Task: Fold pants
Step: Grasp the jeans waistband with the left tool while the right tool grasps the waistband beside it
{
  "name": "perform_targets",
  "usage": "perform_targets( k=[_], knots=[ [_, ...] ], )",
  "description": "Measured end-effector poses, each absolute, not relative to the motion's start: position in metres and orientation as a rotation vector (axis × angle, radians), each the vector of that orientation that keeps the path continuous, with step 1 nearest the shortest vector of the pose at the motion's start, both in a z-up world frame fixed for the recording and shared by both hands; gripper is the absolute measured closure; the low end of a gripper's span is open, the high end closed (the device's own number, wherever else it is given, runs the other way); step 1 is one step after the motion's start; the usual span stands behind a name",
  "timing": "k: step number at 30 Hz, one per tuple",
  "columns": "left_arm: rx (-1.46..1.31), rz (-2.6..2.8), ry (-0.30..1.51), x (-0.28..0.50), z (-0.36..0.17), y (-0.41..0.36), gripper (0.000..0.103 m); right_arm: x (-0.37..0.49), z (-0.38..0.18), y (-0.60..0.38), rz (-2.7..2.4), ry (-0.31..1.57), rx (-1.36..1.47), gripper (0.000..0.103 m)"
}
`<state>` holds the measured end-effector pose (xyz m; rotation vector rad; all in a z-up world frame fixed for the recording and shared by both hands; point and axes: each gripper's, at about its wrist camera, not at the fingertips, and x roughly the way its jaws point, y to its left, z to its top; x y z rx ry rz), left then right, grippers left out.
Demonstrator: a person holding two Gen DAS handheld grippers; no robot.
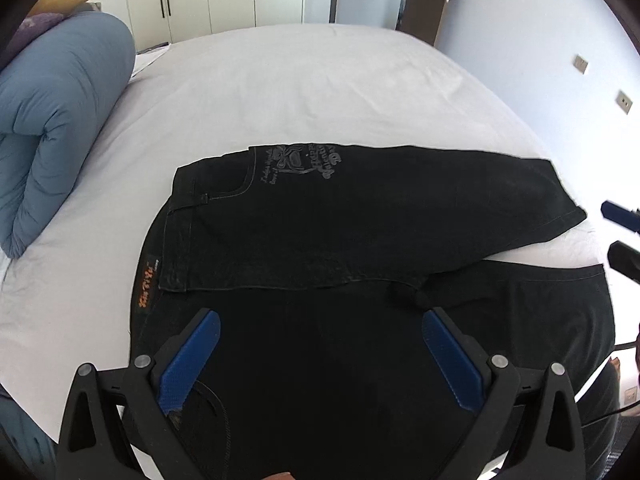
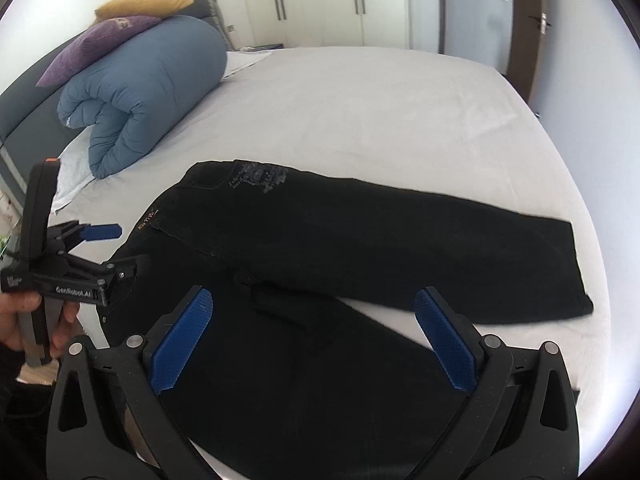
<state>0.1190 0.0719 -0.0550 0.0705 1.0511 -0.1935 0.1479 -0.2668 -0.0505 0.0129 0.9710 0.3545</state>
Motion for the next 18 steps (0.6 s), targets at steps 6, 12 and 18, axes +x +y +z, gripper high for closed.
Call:
perform_targets(
  k=[6,12,18],
  knots=[
    [0.228,-0.207,1.019,0.217,-0.058,0.087,0.000,0.232,-0.070,-0.246,0.516,0.946,-0.149,0.003],
    [0.348,-0.314,1.064,0.310,-0.070,0.087,0.000,0.314,-0.107,-0.241,0.614,0.995,-0.200,0.033],
    [0.492,-0.470,1.169,0.368,-0.104,0.077,0.017,0.357,-0.143,-0.247,0.705,1.034,-0.206,0.039]
  ],
)
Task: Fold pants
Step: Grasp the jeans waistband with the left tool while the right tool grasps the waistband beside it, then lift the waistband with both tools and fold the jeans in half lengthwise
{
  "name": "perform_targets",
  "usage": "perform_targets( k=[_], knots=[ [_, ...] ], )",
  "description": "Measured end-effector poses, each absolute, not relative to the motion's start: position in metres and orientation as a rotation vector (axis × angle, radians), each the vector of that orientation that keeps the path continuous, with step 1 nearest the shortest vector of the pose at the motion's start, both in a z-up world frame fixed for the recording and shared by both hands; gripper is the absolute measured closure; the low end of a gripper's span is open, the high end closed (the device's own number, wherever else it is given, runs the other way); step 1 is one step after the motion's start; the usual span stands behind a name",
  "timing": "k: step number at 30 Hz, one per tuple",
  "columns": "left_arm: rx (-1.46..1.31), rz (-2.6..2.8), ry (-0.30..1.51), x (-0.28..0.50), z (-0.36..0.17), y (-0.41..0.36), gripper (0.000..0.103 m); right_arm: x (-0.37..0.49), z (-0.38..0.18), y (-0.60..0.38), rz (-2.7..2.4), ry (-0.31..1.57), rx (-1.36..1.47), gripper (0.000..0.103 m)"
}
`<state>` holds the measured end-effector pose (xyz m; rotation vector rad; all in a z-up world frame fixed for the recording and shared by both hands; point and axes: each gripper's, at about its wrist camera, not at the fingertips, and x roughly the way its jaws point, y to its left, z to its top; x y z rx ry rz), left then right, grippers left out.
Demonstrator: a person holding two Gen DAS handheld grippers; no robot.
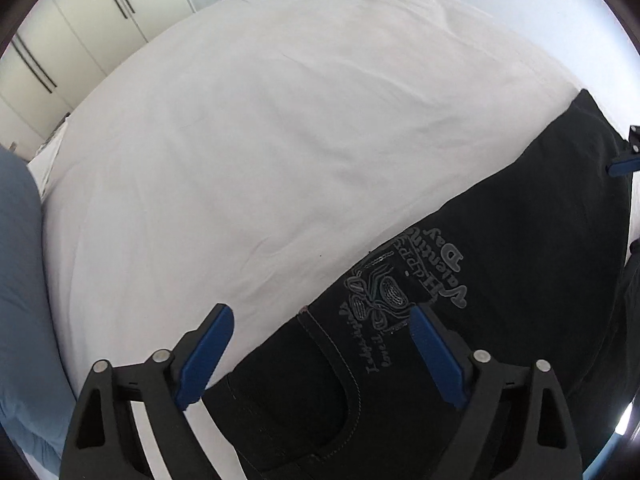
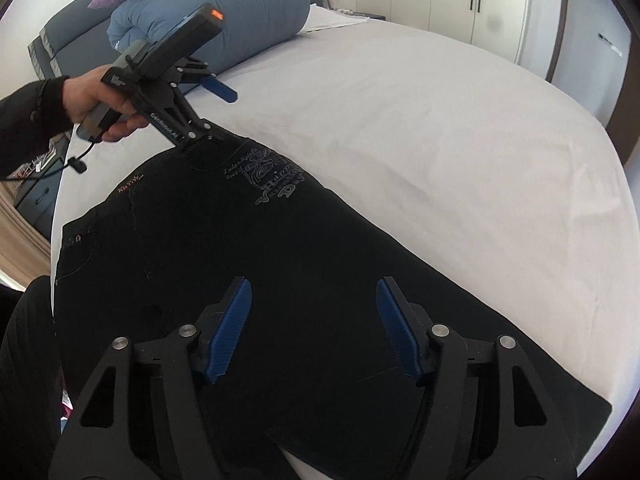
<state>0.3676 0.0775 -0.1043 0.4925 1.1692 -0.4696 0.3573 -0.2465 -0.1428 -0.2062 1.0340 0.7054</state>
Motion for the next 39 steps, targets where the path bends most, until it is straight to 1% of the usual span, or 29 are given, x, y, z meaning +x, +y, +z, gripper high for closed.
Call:
perform_targets(
  k=[1,3,6,8,11,12,13,14,15,17,18,21,22,24,27,32,39],
  knots=[
    [0.499,-0.481,1.199,0.375,-0.112,0.077,0.022,0.354,-0.147,-0.250,0.718,1.036,-0.203,0.039],
    [0.508,-0.492,1.252,0.389,-0.126,0.079,0.027,0.366,-0.155,-0.253,0.737,1.044,-0.201,0.041],
    [0.532,-0.508,1.317,0.395,-0.147,0.082,0.028,0.364,-0.161,-0.255,0.750,1.052,-0.191,0.042],
    [0.522,-0.534,1.341,0.393,-0.154,0.083,0.036,0.371,-0.165,-0.256,0.759,1.057,-0.183,0.042],
    [0.483,-0.556,1.333,0.391,-0.153,0.088,0.055,0.378,-0.170,-0.244,0.768,1.058,-0.204,0.042],
    [0.484,-0.545,1.320,0.390,-0.151,0.090,0.072,0.382,-0.172,-0.240,0.773,1.060,-0.208,0.046],
    [0.485,-0.537,1.308,0.386,-0.148,0.091,0.081,0.385,-0.174,-0.236,0.780,1.063,-0.211,0.048],
    [0.486,-0.535,1.293,0.383,-0.144,0.094,0.083,0.389,-0.174,-0.232,0.787,1.064,-0.217,0.050],
    [0.489,-0.531,1.273,0.379,-0.140,0.096,0.088,0.393,-0.174,-0.227,0.793,1.062,-0.227,0.050],
    [0.492,-0.519,1.217,0.368,-0.131,0.098,0.090,0.398,-0.173,-0.216,0.805,1.054,-0.241,0.051],
    [0.486,-0.514,1.191,0.364,-0.127,0.098,0.091,0.403,-0.174,-0.209,0.810,1.050,-0.248,0.055],
    [0.459,-0.509,1.103,0.341,-0.111,0.107,0.092,0.418,-0.172,-0.189,0.831,1.048,-0.271,0.059],
    [0.460,-0.506,1.073,0.333,-0.105,0.109,0.095,0.420,-0.170,-0.183,0.836,1.047,-0.279,0.060],
    [0.479,-0.503,1.020,0.314,-0.097,0.110,0.095,0.429,-0.172,-0.168,0.847,1.052,-0.300,0.064],
    [0.508,-0.499,0.957,0.297,-0.084,0.108,0.095,0.439,-0.175,-0.152,0.866,1.063,-0.320,0.065],
    [0.514,-0.511,0.896,0.280,-0.084,0.092,0.095,0.448,-0.182,-0.138,0.890,1.101,-0.351,0.065],
    [0.504,-0.515,0.871,0.273,-0.091,0.091,0.095,0.457,-0.194,-0.120,0.934,1.160,-0.380,0.065]
  ],
)
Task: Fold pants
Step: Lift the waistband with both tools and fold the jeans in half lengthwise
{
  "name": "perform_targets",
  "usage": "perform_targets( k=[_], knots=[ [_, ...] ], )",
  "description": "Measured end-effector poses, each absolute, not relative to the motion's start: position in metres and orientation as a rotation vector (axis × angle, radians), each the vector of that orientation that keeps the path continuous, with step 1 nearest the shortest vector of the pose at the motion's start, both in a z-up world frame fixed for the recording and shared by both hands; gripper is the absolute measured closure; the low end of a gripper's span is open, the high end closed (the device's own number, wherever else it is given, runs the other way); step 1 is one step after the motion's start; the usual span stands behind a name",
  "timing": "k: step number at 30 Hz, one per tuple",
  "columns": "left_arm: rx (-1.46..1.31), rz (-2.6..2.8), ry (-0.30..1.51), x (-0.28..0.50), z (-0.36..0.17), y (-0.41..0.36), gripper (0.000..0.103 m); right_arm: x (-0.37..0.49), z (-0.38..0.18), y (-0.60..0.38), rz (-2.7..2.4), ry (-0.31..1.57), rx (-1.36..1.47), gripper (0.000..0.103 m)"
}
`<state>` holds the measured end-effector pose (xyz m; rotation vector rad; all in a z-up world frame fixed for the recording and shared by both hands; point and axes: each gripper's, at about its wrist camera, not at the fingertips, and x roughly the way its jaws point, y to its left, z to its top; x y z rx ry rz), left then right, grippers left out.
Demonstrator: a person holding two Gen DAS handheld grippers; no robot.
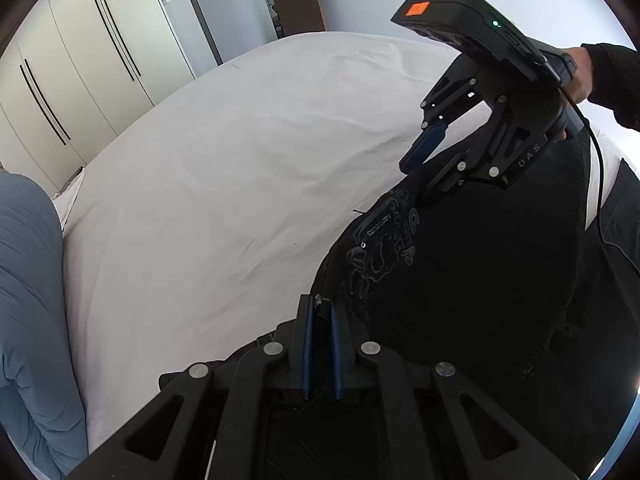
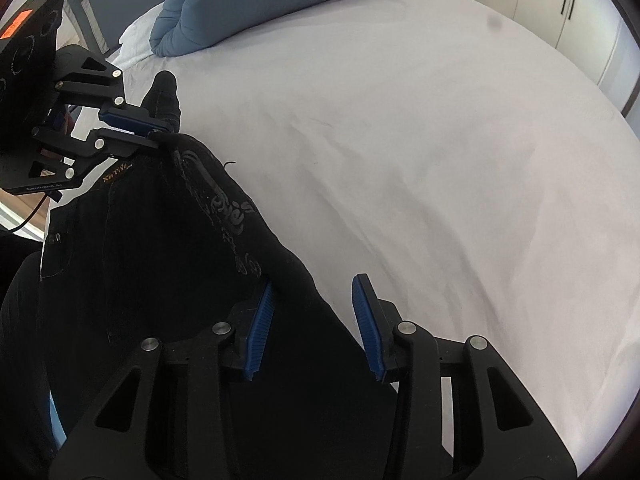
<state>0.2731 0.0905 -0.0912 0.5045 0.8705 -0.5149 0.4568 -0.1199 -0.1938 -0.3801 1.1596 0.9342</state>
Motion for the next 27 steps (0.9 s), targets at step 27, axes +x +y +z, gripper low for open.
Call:
perform_targets(
  k=[27],
  knots=[
    [0.441,-0.450,0.893,0.175,-0.079,0.124,0.095,0.279,-0.124,-0.056,0.979,1.006,-0.493,0.100]
  ],
)
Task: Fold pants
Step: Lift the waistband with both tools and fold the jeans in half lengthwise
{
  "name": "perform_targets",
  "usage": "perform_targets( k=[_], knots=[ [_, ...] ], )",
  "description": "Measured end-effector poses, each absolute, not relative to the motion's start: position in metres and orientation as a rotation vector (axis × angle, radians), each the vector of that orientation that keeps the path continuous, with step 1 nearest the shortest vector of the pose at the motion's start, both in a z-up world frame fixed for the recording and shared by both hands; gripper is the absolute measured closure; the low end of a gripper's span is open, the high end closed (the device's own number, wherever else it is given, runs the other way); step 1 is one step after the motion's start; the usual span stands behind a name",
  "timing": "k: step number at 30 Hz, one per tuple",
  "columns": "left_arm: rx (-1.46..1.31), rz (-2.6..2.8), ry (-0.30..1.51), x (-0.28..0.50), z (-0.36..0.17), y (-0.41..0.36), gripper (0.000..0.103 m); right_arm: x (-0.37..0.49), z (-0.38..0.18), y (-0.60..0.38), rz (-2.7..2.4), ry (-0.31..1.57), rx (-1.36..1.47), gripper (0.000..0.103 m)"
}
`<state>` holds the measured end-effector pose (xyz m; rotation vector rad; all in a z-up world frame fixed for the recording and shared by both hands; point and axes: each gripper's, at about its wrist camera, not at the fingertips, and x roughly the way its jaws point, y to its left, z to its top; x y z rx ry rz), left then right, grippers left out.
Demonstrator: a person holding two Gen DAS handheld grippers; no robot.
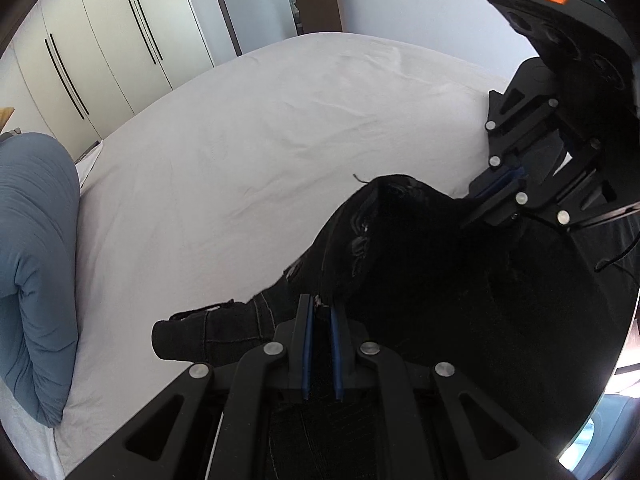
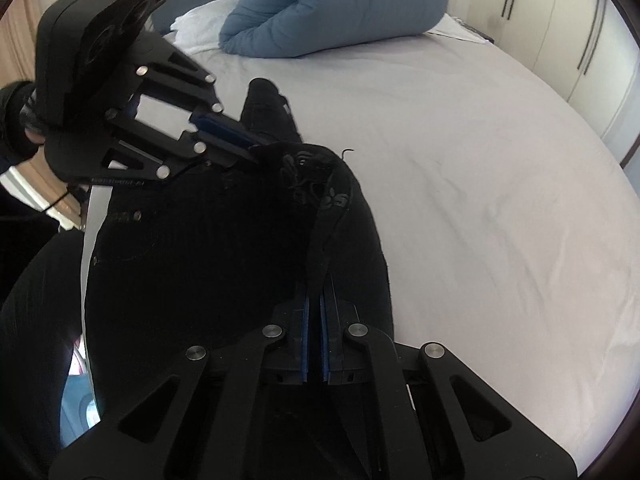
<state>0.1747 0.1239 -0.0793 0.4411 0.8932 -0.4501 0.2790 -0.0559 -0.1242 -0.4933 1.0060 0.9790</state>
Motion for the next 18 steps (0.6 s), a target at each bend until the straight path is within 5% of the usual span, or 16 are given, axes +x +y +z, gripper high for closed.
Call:
perform_targets(
  k=[18],
  knots=[
    [0.685,-0.470,0.924,0.035,-0.136,0.134,0.095,0.039,-0.145,0.014,0.928,0.841,-0.988,0.100]
  ],
)
